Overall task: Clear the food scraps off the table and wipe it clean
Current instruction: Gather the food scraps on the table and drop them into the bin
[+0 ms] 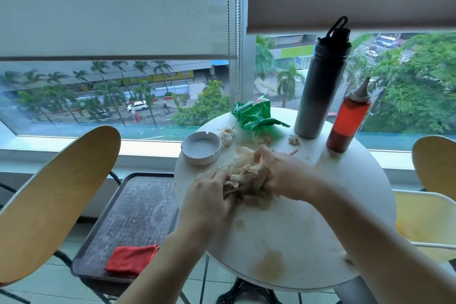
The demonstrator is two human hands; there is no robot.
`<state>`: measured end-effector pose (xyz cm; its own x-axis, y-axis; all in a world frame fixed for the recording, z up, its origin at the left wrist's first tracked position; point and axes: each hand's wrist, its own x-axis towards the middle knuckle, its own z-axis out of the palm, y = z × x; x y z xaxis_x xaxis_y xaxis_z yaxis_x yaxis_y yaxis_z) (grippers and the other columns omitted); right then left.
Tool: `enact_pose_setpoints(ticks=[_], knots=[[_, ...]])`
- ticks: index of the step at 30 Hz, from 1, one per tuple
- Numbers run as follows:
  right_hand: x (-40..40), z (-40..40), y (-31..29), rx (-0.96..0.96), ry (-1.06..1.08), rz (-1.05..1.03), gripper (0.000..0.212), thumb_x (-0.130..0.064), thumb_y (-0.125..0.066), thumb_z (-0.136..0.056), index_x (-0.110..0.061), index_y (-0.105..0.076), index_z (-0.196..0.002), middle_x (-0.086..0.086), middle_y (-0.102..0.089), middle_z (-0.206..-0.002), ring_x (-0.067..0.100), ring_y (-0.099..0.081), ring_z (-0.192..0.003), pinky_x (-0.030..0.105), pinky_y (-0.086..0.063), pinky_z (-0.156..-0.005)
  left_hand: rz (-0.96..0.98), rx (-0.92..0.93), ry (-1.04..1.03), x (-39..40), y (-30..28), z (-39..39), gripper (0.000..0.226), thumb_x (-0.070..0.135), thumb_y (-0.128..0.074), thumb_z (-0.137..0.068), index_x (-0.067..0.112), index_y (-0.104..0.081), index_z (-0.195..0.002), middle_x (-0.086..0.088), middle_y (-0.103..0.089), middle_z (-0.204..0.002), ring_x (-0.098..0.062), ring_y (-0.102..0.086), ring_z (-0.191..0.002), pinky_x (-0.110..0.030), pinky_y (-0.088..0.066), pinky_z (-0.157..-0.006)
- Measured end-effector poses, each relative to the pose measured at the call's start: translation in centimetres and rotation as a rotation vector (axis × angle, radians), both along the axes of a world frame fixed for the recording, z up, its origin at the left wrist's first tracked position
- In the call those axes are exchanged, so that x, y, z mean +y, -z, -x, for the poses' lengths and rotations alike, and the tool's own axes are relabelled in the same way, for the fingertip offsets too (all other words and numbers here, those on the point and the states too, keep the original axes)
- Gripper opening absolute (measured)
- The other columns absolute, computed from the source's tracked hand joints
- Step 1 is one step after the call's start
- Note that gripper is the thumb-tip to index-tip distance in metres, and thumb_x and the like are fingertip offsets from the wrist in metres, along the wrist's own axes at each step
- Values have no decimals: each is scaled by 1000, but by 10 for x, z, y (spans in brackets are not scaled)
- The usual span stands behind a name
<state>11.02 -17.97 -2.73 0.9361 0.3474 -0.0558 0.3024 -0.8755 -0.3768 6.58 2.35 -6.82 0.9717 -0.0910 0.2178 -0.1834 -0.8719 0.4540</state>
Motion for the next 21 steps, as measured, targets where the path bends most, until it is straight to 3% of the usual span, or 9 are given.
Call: enact_pose_setpoints(ticks=[3,5,6,8,10,13,16,18,21], knots=[[-2,3,-1,4,-20,-10,81,-9,-60,-81,-40,-29,-148,-17,-52,-93,16,-45,-91,19,-35,-64,25,-1,-7,0,-4,2,28,24,-69,-79,26,-63,-106,2,-69,-104,-25,-60,-99,-39,-50,-83],[-3,4,1,-7,-25,21,75,-16,-62,-83,-38,-34,-150,-5,-59,-121,21,-51,-108,26,-40,-81,59,-1,-17,-1,-7,4,33,21,-70,-78,27,-59,-109,1,-69,-102,-26,-62,-97,-39,-51,-80],[-4,3,3,-23,-18,43,64,-20,-62,-85,-34,-43,-144,-1,-58,-124,23,-51,-116,27,-38,-83,67,4,-20,-1,-9,5,39,21,-70,-79,29,-58,-115,1,-69,-104,-26,-63,-98,-38,-51,-80],[-6,3,6,-61,1,53,40,-24,-63,-86,-24,-57,-125,1,-53,-110,25,-52,-113,25,-32,-78,62,2,-11,-1,-12,7,52,22,-68,-81,29,-55,-132,0,-68,-114,-26,-62,-105,-36,-50,-85],[-8,4,7,-78,0,10,32,-26,-65,-85,-19,-62,-117,0,-47,-108,23,-52,-104,24,-33,-79,54,4,3,0,-12,9,54,25,-68,-85,29,-56,-138,1,-65,-119,-24,-59,-112,-34,-48,-91],[-10,5,5,-135,-11,-60,24,-28,-67,-84,-19,-64,-106,0,-49,-115,22,-50,-103,25,-34,-79,61,12,-4,0,-13,11,38,28,-69,-87,29,-67,-125,1,-53,-104,-24,-56,-103,-30,-47,-87],[-11,9,2,-182,18,-100,14,-27,-66,-84,-21,-56,-94,-7,-52,-88,22,-48,-96,21,-29,-62,111,3,-6,-1,-18,14,34,27,-70,-86,26,-68,-119,3,-50,-112,-20,-57,-100,-28,-48,-87],[-10,13,-1,-185,31,-136,18,-27,-64,-86,-22,-54,-100,-13,-45,-78,19,-43,-93,24,-29,-62,142,-21,5,-2,-21,15,32,23,-70,-85,22,-66,-117,4,-57,-116,-21,-61,-98,-30,-49,-85],[-10,17,-4,-146,52,-198,31,-28,-61,-89,-25,-54,-119,-8,-50,-83,18,-43,-94,30,-34,-72,169,-64,24,-3,-25,16,28,17,-66,-87,23,-62,-114,1,-69,-103,-24,-64,-90,-35,-50,-75]])
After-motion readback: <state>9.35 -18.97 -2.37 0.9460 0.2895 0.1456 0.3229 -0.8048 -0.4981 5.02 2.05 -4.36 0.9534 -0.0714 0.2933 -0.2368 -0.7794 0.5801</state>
